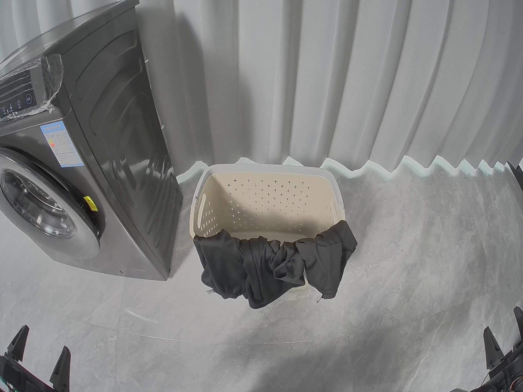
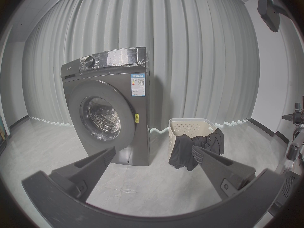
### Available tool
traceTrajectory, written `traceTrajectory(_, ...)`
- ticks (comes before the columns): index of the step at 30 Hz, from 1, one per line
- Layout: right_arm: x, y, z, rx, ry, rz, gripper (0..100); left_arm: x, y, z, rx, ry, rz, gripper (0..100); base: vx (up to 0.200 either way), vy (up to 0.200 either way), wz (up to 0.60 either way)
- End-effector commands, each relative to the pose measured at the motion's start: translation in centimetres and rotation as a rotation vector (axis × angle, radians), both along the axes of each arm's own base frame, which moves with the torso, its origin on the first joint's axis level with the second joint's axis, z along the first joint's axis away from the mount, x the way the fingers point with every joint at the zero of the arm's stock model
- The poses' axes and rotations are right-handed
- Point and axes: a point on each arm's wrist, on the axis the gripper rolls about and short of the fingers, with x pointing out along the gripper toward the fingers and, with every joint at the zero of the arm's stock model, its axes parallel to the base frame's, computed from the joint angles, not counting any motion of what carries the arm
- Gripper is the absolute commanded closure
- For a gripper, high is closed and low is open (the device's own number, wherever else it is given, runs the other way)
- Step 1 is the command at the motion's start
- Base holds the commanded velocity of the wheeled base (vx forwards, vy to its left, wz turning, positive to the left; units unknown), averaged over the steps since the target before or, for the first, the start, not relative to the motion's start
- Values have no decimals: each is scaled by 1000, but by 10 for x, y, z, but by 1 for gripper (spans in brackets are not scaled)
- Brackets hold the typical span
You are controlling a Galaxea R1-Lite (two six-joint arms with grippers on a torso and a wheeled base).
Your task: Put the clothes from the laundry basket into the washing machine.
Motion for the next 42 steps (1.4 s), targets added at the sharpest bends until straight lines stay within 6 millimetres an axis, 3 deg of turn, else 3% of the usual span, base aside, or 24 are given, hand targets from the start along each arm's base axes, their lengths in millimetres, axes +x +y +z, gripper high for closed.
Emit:
traceTrajectory(1, 0, 0, -5, 0, 0, 1, 0, 0, 0, -5, 0, 1, 0, 0, 0, 0, 0)
traceTrajectory(7, 0, 0, -5, 0, 1, 1, 0, 0, 0, -5, -2, 2, 0, 0, 0, 0, 0)
traceTrajectory(22, 0, 0, -5, 0, 1, 1, 0, 0, 0, -5, 0, 1, 0, 0, 200, 0, 0)
traceTrajectory(31, 0, 0, -5, 0, 1, 1, 0, 0, 0, -5, -2, 2, 2, 0, 0, 0, 0)
traceTrajectory(42, 0, 0, -5, 0, 1, 1, 0, 0, 0, -5, -2, 2, 2, 0, 164, 0, 0)
